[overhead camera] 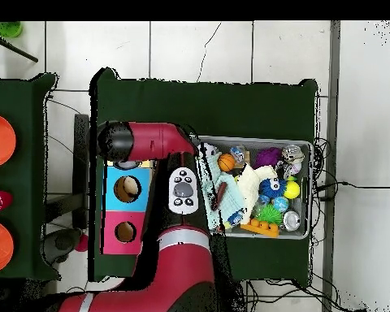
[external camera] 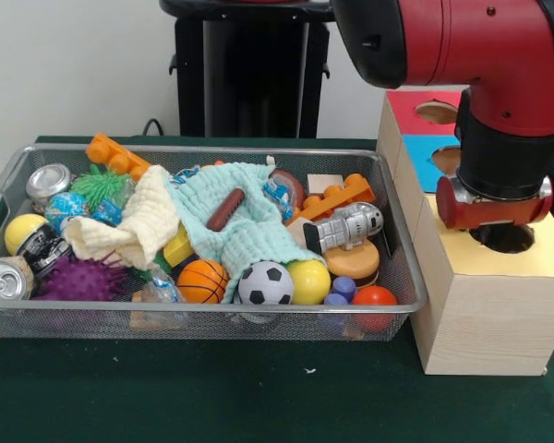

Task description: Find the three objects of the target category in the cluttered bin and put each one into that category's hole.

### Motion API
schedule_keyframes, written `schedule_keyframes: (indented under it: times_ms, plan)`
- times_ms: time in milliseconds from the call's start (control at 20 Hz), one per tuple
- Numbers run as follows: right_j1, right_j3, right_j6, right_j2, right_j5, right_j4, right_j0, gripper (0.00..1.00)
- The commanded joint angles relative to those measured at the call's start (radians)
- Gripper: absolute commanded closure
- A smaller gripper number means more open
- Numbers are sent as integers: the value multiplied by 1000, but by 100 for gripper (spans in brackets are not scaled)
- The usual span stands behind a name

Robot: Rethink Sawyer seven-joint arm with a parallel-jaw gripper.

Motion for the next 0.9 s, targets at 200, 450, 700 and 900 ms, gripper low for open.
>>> schedule_keyframes:
  times_ms: [200,450,700,900]
  plan:
    - [-157,94,49,1,272,-28,-12,100]
    - [-163,56,153,-60,110,-57,9,100]
    - [-200,-1,165,-83,219,-43,13,100]
    - [-228,-29,134,-77,280,-33,6,100]
